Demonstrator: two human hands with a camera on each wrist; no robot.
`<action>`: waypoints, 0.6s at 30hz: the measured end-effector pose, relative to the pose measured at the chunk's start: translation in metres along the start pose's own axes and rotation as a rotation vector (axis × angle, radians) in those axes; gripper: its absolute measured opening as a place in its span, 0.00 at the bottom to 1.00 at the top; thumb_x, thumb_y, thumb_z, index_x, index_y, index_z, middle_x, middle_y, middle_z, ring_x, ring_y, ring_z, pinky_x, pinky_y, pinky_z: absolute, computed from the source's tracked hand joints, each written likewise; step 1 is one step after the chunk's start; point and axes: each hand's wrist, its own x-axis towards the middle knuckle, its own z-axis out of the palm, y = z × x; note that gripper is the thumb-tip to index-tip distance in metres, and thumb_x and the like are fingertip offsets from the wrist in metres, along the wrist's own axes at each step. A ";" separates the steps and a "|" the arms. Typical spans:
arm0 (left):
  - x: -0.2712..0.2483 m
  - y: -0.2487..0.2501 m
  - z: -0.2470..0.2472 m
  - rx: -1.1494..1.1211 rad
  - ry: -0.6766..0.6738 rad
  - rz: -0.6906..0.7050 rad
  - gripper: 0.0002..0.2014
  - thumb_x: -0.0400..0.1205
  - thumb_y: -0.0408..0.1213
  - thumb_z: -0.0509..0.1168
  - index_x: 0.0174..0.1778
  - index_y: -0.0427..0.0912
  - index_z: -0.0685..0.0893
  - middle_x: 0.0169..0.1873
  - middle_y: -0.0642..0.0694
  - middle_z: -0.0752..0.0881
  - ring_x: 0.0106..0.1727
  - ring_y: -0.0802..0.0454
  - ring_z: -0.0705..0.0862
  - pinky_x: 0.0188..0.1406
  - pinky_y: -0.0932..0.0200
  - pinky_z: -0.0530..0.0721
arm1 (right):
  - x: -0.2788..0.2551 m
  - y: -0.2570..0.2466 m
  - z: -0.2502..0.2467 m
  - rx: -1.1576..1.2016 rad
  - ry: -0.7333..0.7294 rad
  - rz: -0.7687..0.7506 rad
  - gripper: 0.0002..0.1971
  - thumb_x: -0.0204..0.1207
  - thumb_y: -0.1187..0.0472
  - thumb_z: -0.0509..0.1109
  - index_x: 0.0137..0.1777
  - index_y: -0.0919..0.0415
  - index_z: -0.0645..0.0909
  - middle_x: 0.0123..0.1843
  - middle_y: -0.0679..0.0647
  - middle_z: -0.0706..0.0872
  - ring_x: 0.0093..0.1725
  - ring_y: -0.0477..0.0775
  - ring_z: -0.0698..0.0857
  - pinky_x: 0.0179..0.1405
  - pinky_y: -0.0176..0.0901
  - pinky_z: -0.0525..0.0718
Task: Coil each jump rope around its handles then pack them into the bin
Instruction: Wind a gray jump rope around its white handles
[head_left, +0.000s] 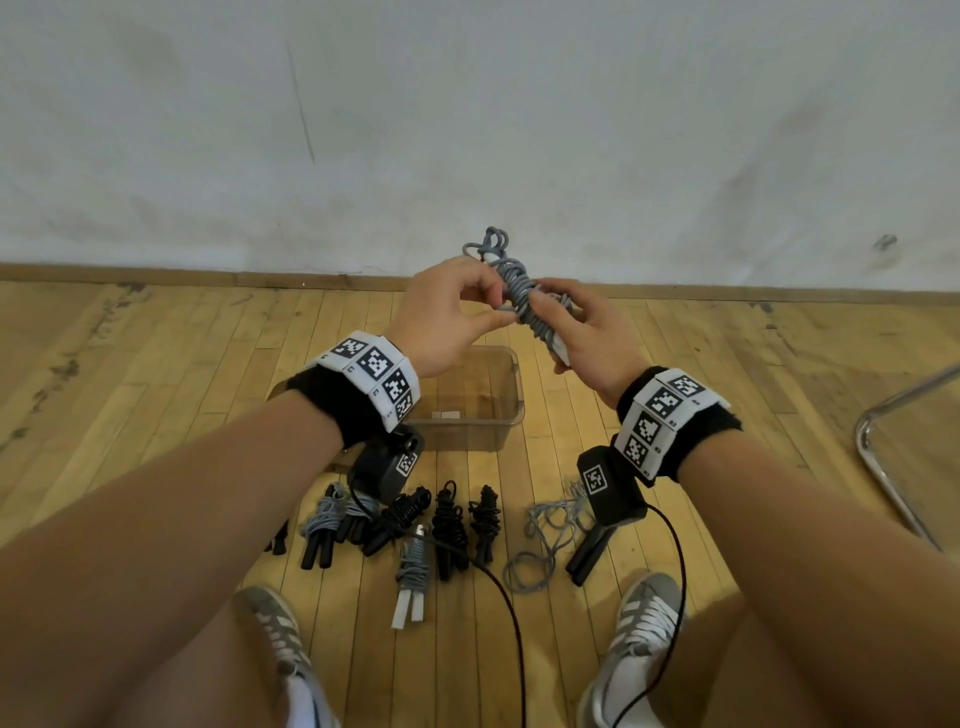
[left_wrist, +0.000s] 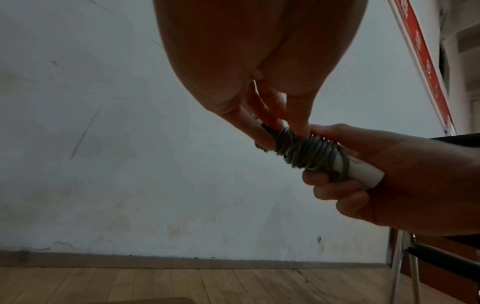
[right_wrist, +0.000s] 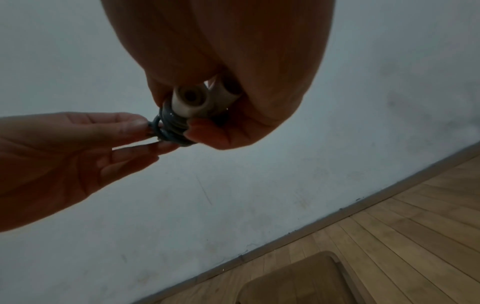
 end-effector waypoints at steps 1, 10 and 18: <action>-0.001 0.001 0.002 -0.046 0.011 -0.027 0.07 0.78 0.35 0.79 0.42 0.41 0.86 0.50 0.52 0.91 0.52 0.61 0.90 0.54 0.75 0.82 | 0.000 -0.001 -0.001 -0.001 0.014 -0.016 0.17 0.86 0.50 0.69 0.71 0.54 0.81 0.49 0.53 0.88 0.30 0.41 0.82 0.24 0.42 0.81; -0.005 0.010 0.011 -0.360 0.135 -0.198 0.07 0.82 0.33 0.75 0.48 0.43 0.81 0.50 0.44 0.92 0.49 0.52 0.93 0.43 0.57 0.91 | -0.003 -0.005 0.007 0.011 0.035 -0.057 0.15 0.87 0.49 0.67 0.71 0.50 0.77 0.50 0.54 0.87 0.35 0.47 0.84 0.30 0.45 0.86; -0.010 0.016 0.023 -0.493 0.130 -0.251 0.13 0.86 0.31 0.70 0.64 0.46 0.78 0.47 0.42 0.93 0.43 0.48 0.94 0.41 0.53 0.91 | -0.015 -0.001 0.019 -0.079 0.029 -0.104 0.28 0.84 0.50 0.70 0.82 0.49 0.68 0.64 0.45 0.83 0.60 0.49 0.87 0.51 0.51 0.92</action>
